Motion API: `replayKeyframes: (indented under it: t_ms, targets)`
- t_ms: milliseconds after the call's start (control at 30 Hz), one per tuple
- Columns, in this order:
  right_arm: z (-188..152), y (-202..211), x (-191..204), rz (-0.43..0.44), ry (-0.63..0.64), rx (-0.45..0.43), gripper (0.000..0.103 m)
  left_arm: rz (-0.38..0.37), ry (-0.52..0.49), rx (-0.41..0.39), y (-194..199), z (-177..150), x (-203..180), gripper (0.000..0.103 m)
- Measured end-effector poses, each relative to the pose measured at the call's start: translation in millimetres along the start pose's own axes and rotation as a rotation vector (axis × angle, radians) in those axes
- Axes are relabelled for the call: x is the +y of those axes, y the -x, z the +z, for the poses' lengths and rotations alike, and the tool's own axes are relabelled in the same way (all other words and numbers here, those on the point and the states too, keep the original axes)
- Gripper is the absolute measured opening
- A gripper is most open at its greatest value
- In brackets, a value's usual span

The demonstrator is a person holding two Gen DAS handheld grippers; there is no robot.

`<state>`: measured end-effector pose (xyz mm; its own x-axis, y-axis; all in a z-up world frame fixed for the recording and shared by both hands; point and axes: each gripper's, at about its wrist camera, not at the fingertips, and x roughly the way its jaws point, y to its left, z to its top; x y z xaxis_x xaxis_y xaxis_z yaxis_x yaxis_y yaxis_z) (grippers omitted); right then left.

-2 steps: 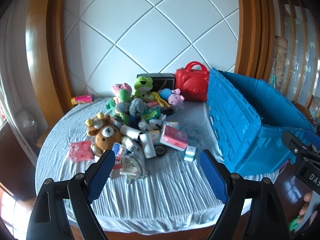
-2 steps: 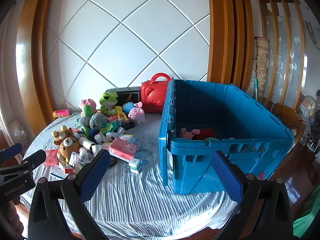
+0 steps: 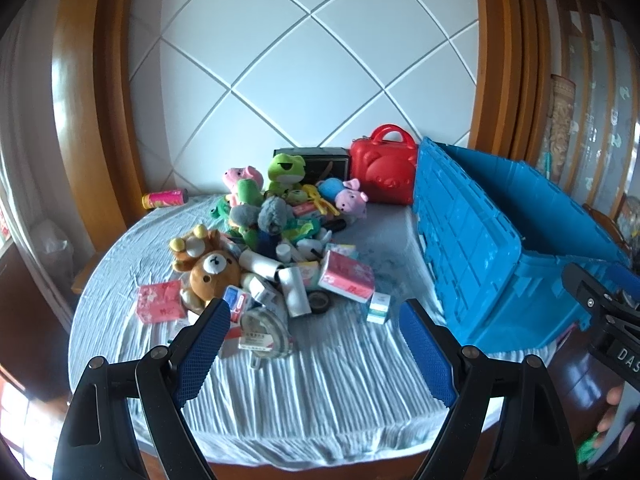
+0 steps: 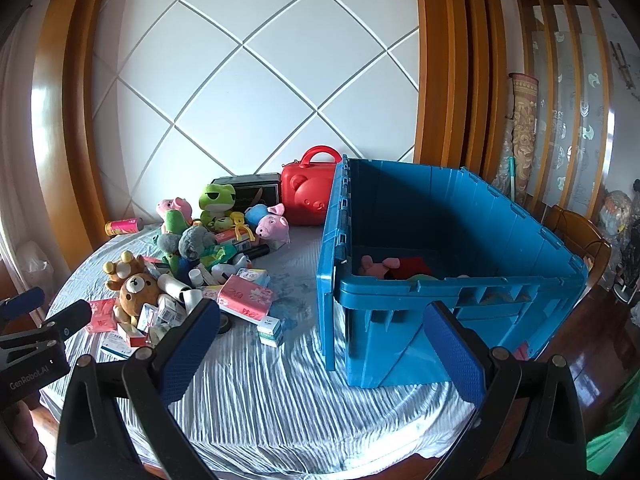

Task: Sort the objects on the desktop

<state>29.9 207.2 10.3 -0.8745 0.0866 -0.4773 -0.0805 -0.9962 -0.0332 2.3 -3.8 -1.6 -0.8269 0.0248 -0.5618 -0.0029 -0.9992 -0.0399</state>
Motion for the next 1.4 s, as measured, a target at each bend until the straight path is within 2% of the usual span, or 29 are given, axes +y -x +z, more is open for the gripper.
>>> replayKeyframes:
  t_ms: [233,367,1400]
  targets:
    - [-1,2,2,0.003,-0.005,0.003,0.103,-0.001,-0.011,-0.042,6,-4,1,0.087]
    - [-1,1,1,0.004,-0.006,0.003,0.103,0.005,-0.018,-0.020,5,3,-1,0.087]
    - [-2,1,1,0.005,-0.002,0.006,0.103,0.017,-0.026,-0.012,0,0,1,0.087]
